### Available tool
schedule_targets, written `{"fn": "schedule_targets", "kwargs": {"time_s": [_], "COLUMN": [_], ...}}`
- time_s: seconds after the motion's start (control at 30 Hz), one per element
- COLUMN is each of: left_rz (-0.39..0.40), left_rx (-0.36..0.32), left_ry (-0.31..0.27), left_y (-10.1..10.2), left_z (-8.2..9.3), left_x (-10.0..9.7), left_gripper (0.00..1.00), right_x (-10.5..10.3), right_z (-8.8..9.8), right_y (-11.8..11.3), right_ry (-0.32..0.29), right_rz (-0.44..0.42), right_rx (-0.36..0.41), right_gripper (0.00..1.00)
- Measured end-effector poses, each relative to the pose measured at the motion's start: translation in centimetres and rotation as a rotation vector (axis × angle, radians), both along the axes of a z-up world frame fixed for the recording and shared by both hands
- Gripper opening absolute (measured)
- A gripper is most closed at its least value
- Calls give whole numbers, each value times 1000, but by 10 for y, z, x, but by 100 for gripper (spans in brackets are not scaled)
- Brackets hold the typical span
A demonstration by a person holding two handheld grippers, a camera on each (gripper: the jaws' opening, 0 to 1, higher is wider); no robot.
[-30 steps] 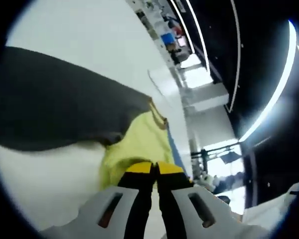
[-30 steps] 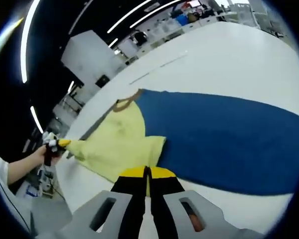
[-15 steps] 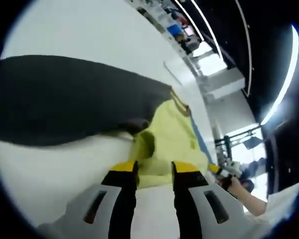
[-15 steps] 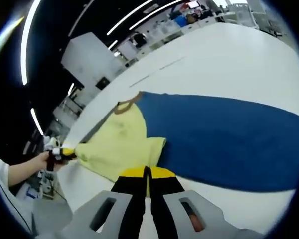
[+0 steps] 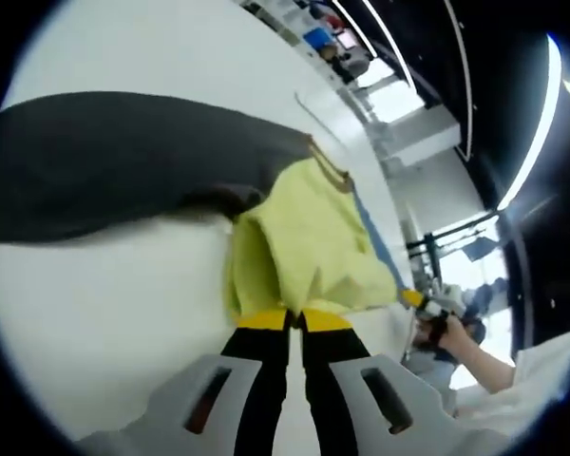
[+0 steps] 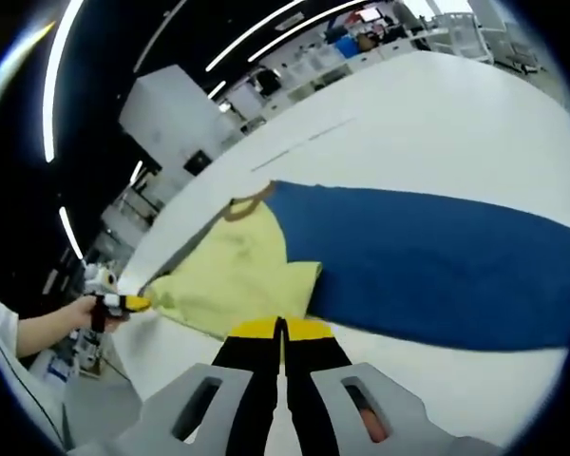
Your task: Fold the garment on the visible template until the final outline fits inside the template.
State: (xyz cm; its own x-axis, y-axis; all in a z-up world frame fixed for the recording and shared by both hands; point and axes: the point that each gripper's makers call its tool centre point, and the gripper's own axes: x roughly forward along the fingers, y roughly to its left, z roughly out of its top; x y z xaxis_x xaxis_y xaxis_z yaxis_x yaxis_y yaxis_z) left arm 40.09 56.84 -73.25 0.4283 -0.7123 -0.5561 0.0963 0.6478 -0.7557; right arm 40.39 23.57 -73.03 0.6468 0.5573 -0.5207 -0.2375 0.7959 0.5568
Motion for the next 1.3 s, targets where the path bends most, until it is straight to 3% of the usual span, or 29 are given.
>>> {"fn": "schedule_targets", "kwargs": {"time_s": [0.27, 0.57, 0.8, 1.03, 1.3], "left_rz": [55, 97, -1, -68, -139], "left_rx": [-12, 19, 124, 211, 275], "left_ry": [-8, -46, -86, -108, -161], "left_y": [17, 36, 39, 36, 30], "left_z": [7, 18, 18, 21, 37], "left_x": [-7, -26, -51, -75, -100], "left_gripper": [1, 6, 23, 43, 58], "right_x": [-22, -45, -63, -76, -97], "right_z": [10, 20, 25, 32, 60], "right_y": [-10, -16, -12, -8, 3], "right_ry": [-18, -29, -32, -35, -70], "right_rz": [5, 65, 126, 141, 177], "right_rx": [-28, -132, -206, -216, -212], "right_gripper": [2, 25, 45, 53, 68]}}
